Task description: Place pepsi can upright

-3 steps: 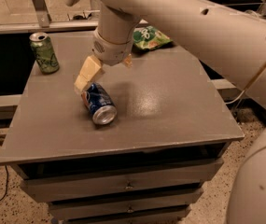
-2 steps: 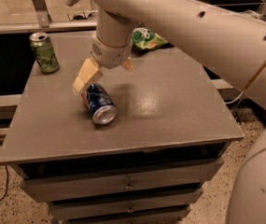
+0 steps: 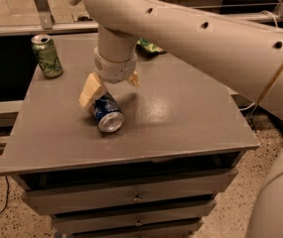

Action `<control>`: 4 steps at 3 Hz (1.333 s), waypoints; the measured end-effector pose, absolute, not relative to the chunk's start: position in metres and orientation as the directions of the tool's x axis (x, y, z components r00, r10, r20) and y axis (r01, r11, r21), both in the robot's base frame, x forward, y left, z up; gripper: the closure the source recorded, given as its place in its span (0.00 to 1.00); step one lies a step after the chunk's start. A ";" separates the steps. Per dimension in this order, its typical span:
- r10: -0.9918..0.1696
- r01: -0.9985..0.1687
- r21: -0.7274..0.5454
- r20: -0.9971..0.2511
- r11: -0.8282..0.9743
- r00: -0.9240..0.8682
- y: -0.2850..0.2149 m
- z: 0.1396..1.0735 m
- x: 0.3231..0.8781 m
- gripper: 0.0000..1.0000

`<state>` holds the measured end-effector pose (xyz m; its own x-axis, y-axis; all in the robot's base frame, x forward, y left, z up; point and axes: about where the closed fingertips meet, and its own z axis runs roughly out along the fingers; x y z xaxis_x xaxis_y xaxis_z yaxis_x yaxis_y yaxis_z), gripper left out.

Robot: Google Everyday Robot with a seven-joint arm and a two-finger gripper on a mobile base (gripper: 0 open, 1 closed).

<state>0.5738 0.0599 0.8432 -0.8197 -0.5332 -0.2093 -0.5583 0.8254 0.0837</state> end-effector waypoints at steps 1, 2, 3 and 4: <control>-0.524 -0.548 0.064 -0.217 0.834 -0.823 0.064 0.844 0.572 0.36; -0.530 -0.556 0.044 -0.252 0.830 -0.810 0.068 0.857 0.572 0.59; -0.543 -0.580 0.030 -0.313 0.814 -0.779 0.068 0.881 0.577 0.83; -0.563 -0.626 0.025 -0.410 0.779 -0.717 0.063 0.914 0.585 1.00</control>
Offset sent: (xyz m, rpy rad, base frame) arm 0.0001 0.0120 0.0290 -0.0042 -0.1067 0.0020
